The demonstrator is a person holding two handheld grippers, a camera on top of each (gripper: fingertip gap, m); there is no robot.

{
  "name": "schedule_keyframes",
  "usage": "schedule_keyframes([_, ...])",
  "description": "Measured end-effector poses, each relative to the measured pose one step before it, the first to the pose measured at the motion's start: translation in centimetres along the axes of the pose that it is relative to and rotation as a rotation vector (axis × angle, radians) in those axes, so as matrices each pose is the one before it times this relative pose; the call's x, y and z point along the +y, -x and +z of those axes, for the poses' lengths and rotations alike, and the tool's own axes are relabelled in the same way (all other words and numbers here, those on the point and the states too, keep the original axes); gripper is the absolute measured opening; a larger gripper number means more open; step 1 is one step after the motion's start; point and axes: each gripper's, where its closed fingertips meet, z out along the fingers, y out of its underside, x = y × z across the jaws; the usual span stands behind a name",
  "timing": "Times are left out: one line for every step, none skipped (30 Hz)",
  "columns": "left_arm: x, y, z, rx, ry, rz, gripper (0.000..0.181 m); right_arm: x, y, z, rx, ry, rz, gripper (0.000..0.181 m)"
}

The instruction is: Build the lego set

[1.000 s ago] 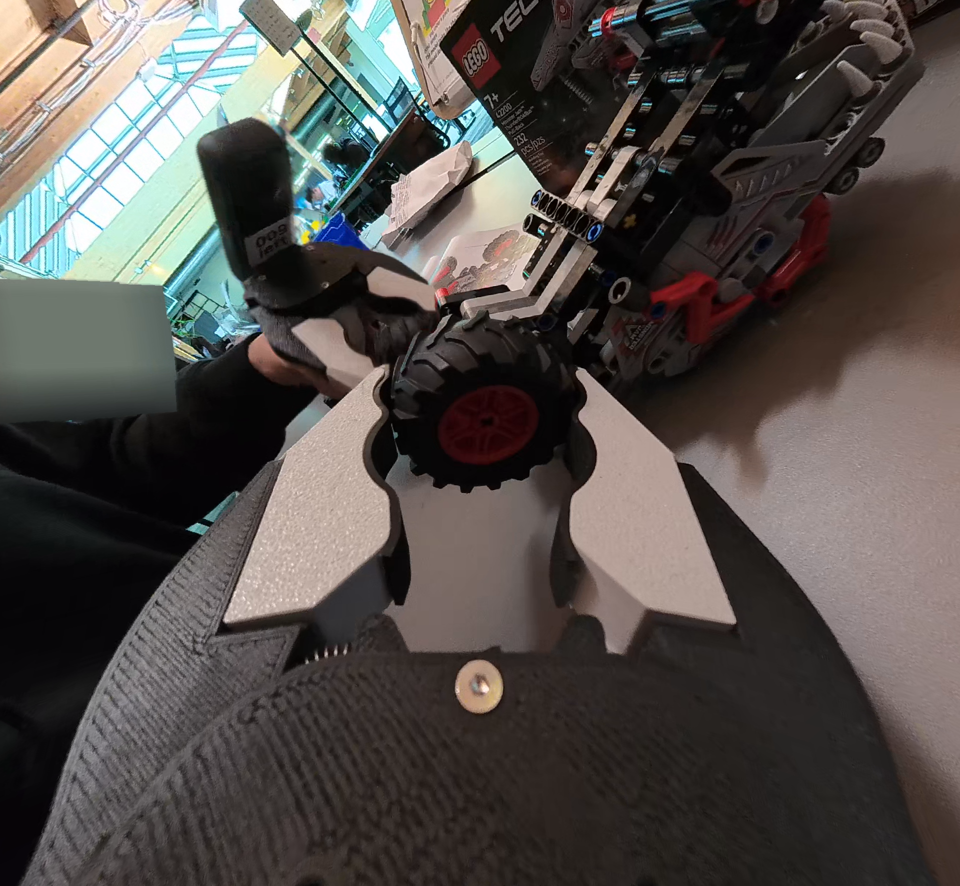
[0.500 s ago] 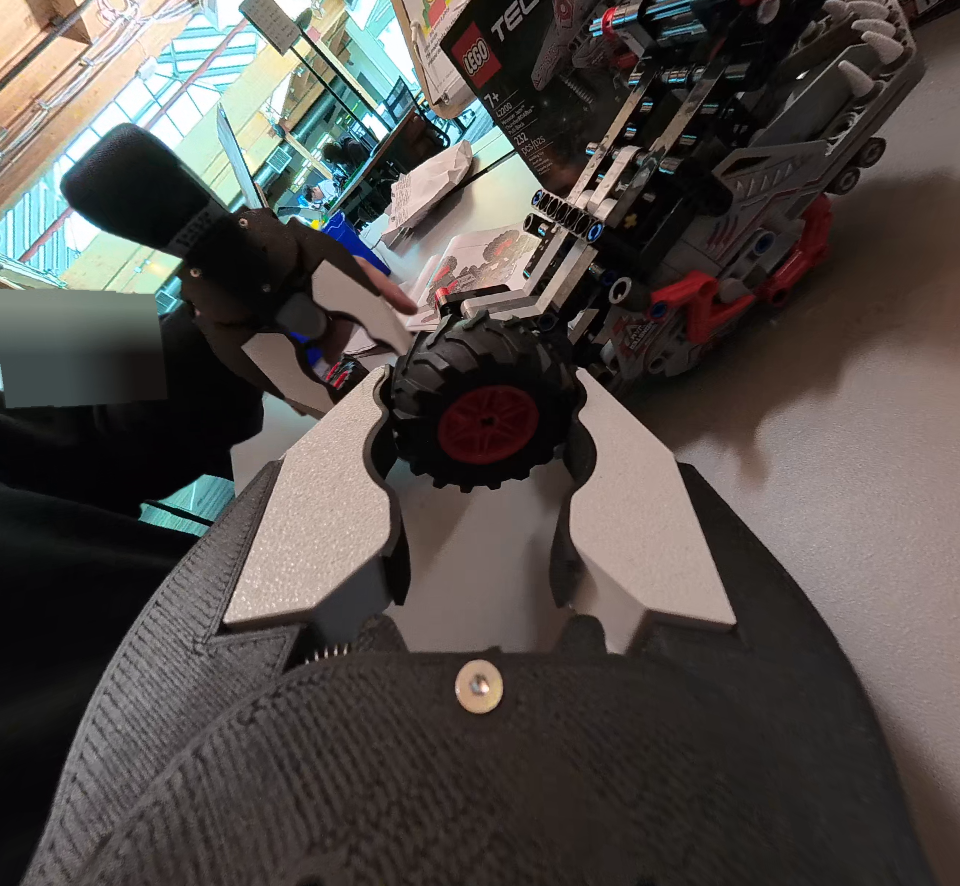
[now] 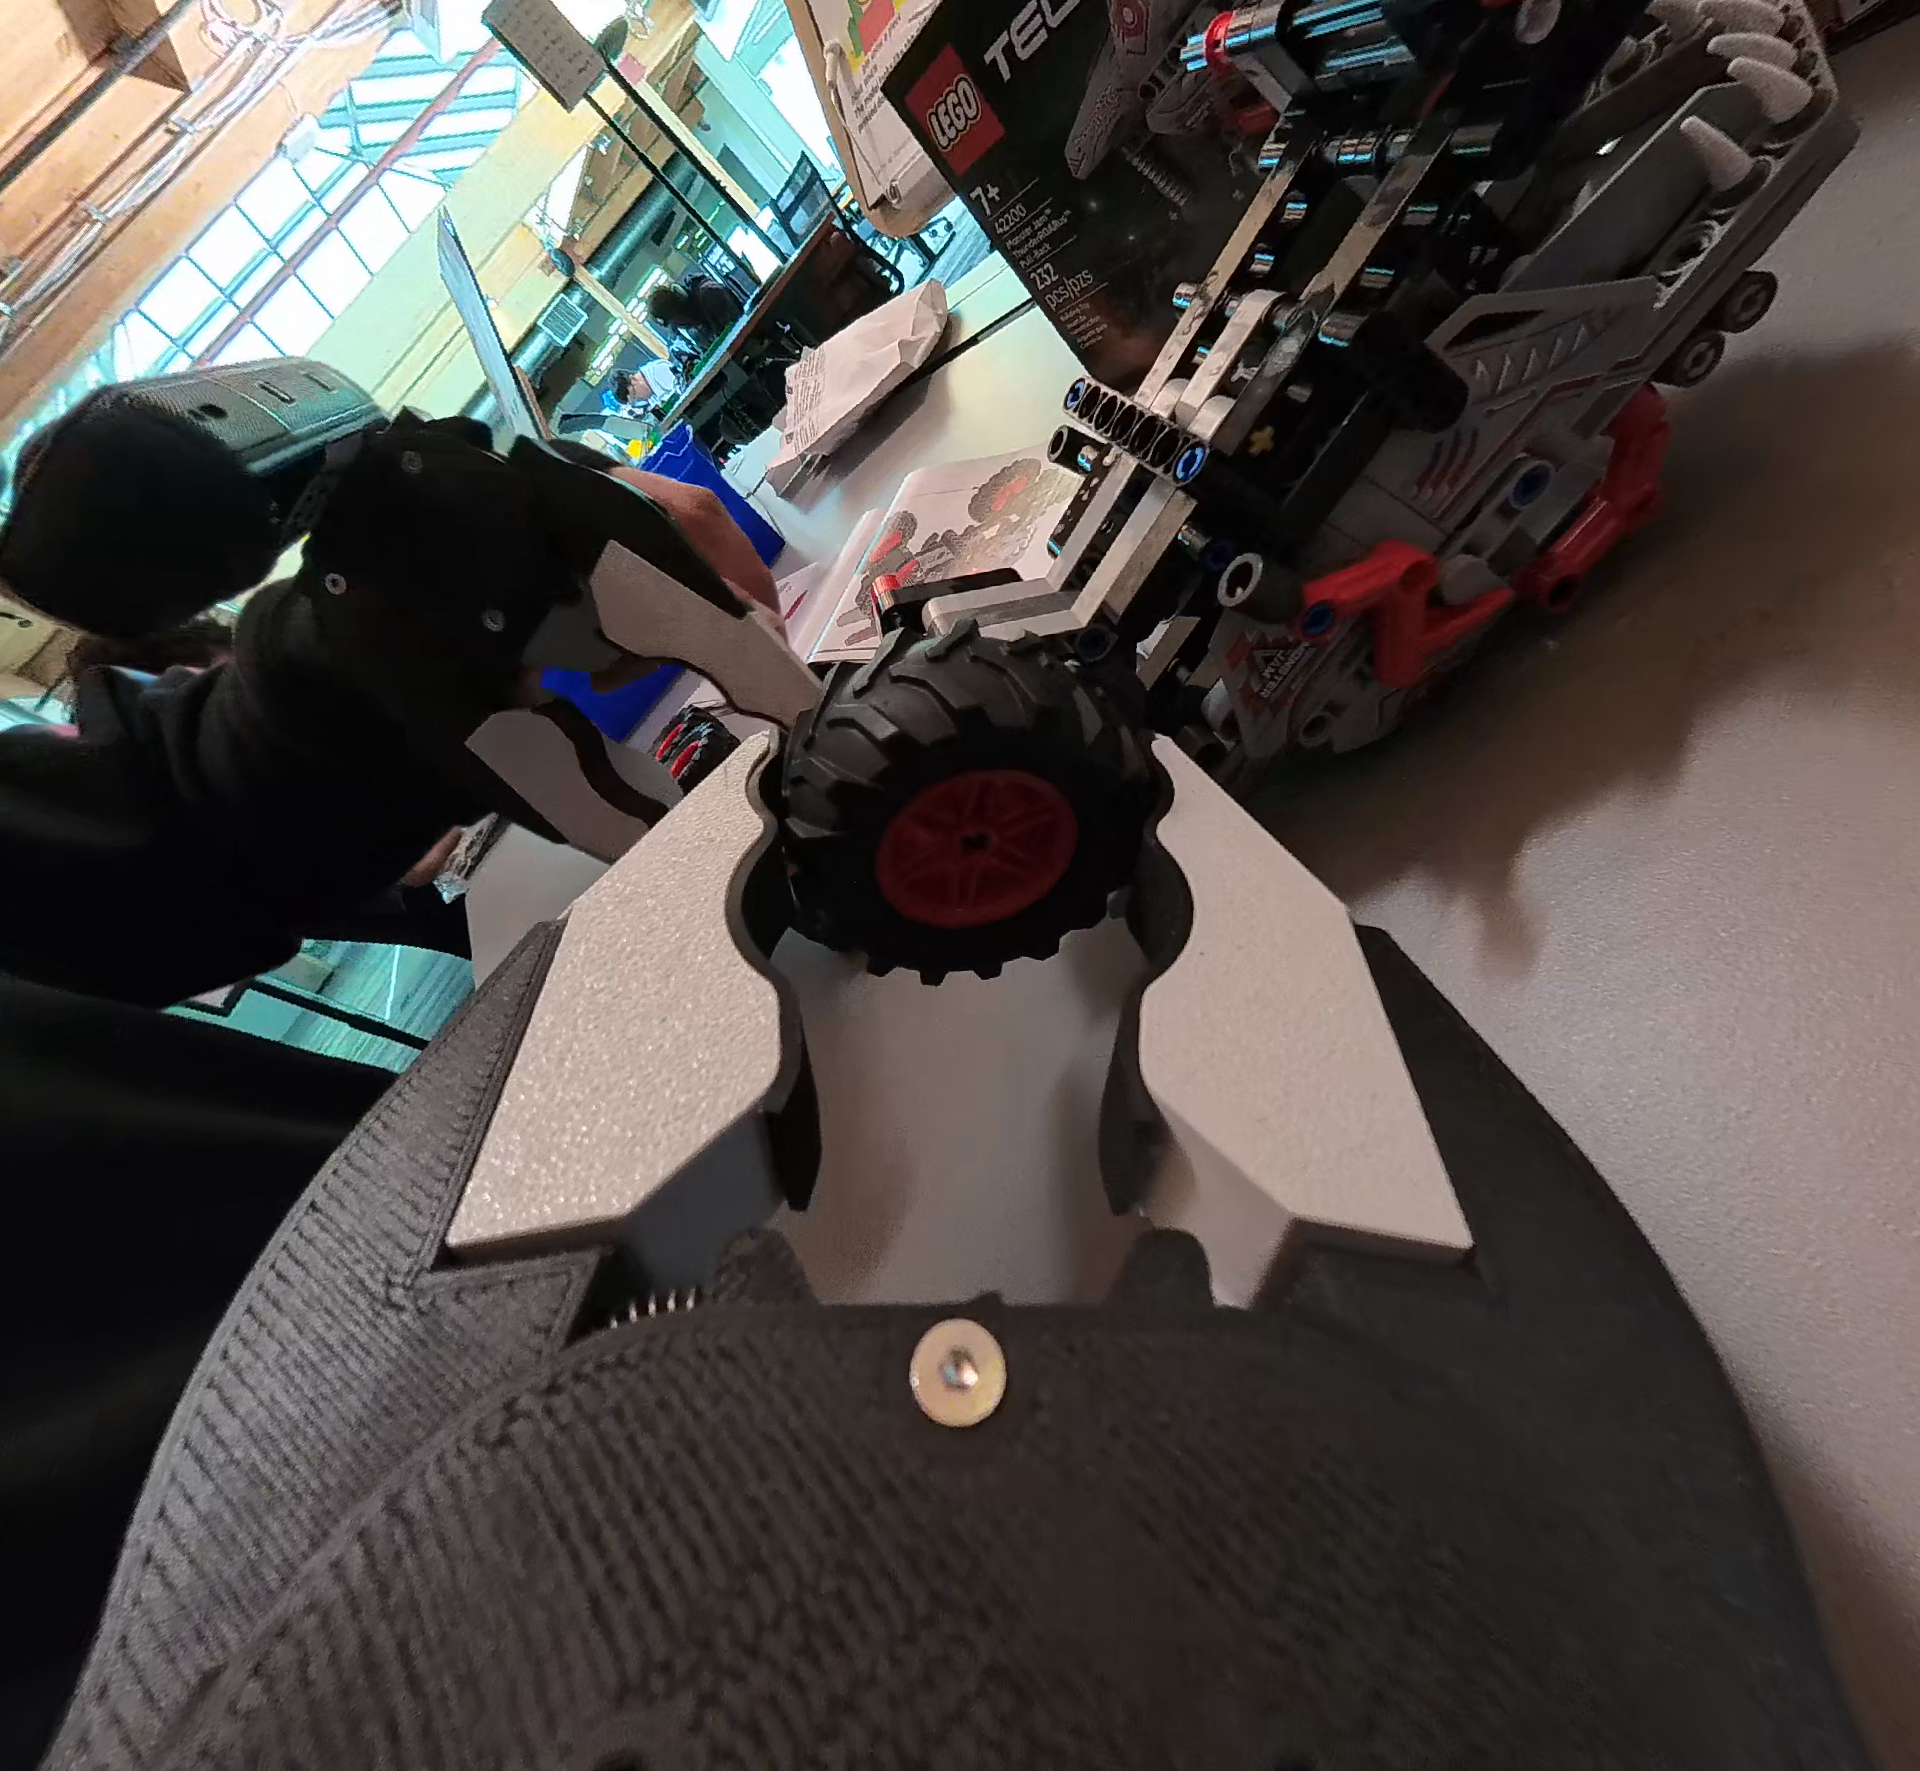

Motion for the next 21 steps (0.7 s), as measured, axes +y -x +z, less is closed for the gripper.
schedule_keyframes([-0.045,-0.049,0.160,0.0138,0.0147,0.0044,0.057,0.000,0.005,0.000,-0.0003,0.0000,0.0002,0.064])
schedule_keyframes([-0.037,-0.177,0.161,0.0214,0.0141,-0.0004,0.062,-0.003,0.003,-0.007,0.0000,-0.0004,0.0004,0.064])
schedule_keyframes([0.072,-0.185,0.202,0.0212,0.0178,-0.0022,0.063,0.002,0.002,-0.001,-0.0001,0.0001,0.0002,0.064])
schedule_keyframes([0.146,-0.008,0.185,0.0071,0.0184,0.0051,0.060,0.002,0.012,0.008,0.0000,0.0004,-0.0002,0.064])
schedule_keyframes([0.270,0.174,0.179,-0.0092,0.0243,0.0129,0.061,-0.004,0.000,0.002,0.0001,-0.0003,0.0001,0.064])
schedule_keyframes([0.266,0.171,0.136,-0.0132,0.0235,0.0170,0.057,0.000,0.004,0.000,-0.0002,0.0000,0.0002,0.064])
schedule_keyframes([0.034,0.041,0.084,-0.0062,0.0106,0.0135,0.057,0.006,0.005,0.011,0.0000,0.0001,-0.0002,0.064])
schedule_keyframes([-0.067,0.022,0.033,-0.0041,0.0056,0.0076,0.057,-0.008,-0.002,-0.001,-0.0002,-0.0001,0.0003,0.064])
schedule_keyframes([-0.092,0.164,0.006,-0.0129,0.0029,0.0072,0.057,0.009,0.011,0.001,-0.0002,0.0002,0.0003,0.064])
schedule_keyframes([-0.136,0.267,-0.021,-0.0213,-0.0024,0.0129,0.059,0.003,0.002,0.007,-0.0002,0.0004,0.0000,0.064])
schedule_keyframes([-0.087,0.009,-0.037,-0.0065,-0.0023,0.0194,0.061,-0.011,-0.001,0.000,-0.0003,-0.0003,0.0004,0.064])
schedule_keyframes([-0.037,-0.157,-0.025,0.0020,0.0006,0.0232,0.056,0.001,0.010,-0.001,-0.0005,0.0001,0.0005,0.064])
schedule_keyframes([-0.046,-0.016,-0.009,-0.0068,-0.0009,0.0248,0.056,0.010,0.006,0.000,0.0001,0.0003,-0.0001,0.064])
schedule_keyframes([-0.046,-0.007,0.009,-0.0049,-0.0017,0.0172,0.056,-0.003,-0.002,0.001,0.0001,-0.0002,-0.0001,0.064])
schedule_keyframes([-0.009,0.011,0.020,0.0023,0.0008,0.0046,0.056,0.001,0.003,-0.001,-0.0008,0.0000,0.0008,0.064])
schedule_keyframes([0.003,-0.001,0.027,0.0091,0.0012,-0.0016,0.055,0.002,0.005,0.007,-0.0003,0.0003,0.0003,0.064])
schedule_keyframes([0.002,0.007,0.013,0.0115,0.0028,-0.0007,0.055,0.008,0.000,-0.007,0.0003,-0.0001,-0.0004,0.064])
schedule_keyframes([0.025,0.007,-0.010,0.0094,0.0078,0.0060,0.055,-0.010,0.005,0.000,-0.0005,-0.0003,0.0007,0.064])
schedule_keyframes([0.046,-0.014,0.000,0.0065,0.0145,0.0126,0.054,-0.003,0.006,0.002,-0.0002,-0.0002,0.0004,0.064])
schedule_keyframes([0.046,-0.046,0.006,0.0063,0.0187,0.0130,0.054,0.001,-0.009,-0.009,0.0005,-0.0001,-0.0004,0.064])
schedule_keyframes([0.037,-0.057,0.010,0.0047,0.0192,0.0113,0.054,-0.002,0.001,0.001,0.0000,-0.0001,0.0001,0.064])
